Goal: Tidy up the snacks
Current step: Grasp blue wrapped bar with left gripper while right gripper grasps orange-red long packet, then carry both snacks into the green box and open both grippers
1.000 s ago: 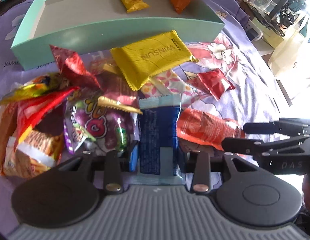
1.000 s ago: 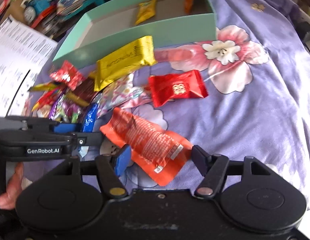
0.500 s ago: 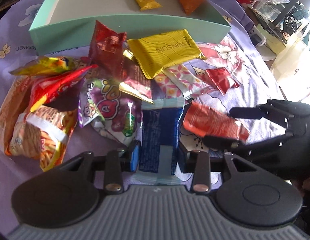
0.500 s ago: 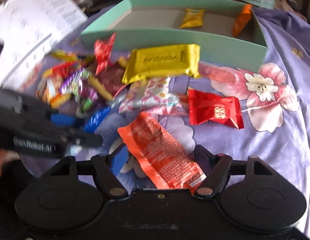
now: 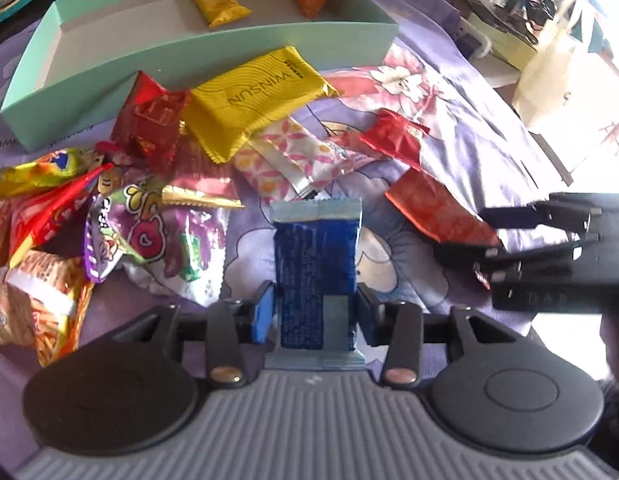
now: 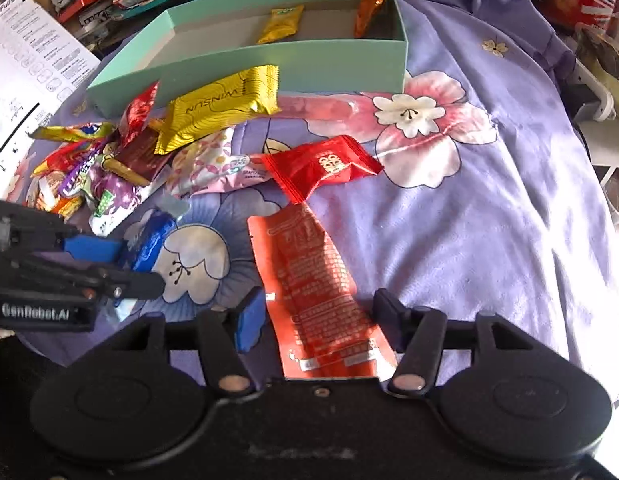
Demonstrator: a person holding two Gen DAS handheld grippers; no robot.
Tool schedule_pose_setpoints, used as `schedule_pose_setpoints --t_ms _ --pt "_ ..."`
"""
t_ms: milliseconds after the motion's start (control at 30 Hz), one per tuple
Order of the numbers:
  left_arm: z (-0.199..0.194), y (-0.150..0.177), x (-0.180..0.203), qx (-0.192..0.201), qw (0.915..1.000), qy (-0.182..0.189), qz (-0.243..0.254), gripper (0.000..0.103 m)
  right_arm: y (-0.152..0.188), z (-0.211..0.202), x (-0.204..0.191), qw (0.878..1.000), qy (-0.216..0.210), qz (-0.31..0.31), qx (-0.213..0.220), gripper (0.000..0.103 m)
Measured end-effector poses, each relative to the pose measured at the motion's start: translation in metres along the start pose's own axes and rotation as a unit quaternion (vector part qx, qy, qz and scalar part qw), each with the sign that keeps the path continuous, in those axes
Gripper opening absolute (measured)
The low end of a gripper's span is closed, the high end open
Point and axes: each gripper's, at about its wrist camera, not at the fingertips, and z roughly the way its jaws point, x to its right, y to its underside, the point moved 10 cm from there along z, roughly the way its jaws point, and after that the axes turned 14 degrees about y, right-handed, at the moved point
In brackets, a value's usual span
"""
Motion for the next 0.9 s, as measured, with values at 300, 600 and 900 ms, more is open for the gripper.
schedule_pose_setpoints --t_ms 300,600,900 --pt "0.009 -0.005 0.009 -0.002 0.9981 -0.045 0.042 0.041 -0.002 0.004 -0.015 0.999 0.029 -0.028 0.026 0.036" --pt "-0.033 -0.021 0.012 0.049 0.9985 -0.019 0.013 0.041 -0.013 -0.021 0.001 0.998 -0.027 0.052 0.015 0.031" --pt "-0.072 -0.074 -0.005 0.106 0.9939 -0.022 -0.021 0.041 -0.079 -0.046 0.013 0.993 -0.054 0.095 0.051 0.032"
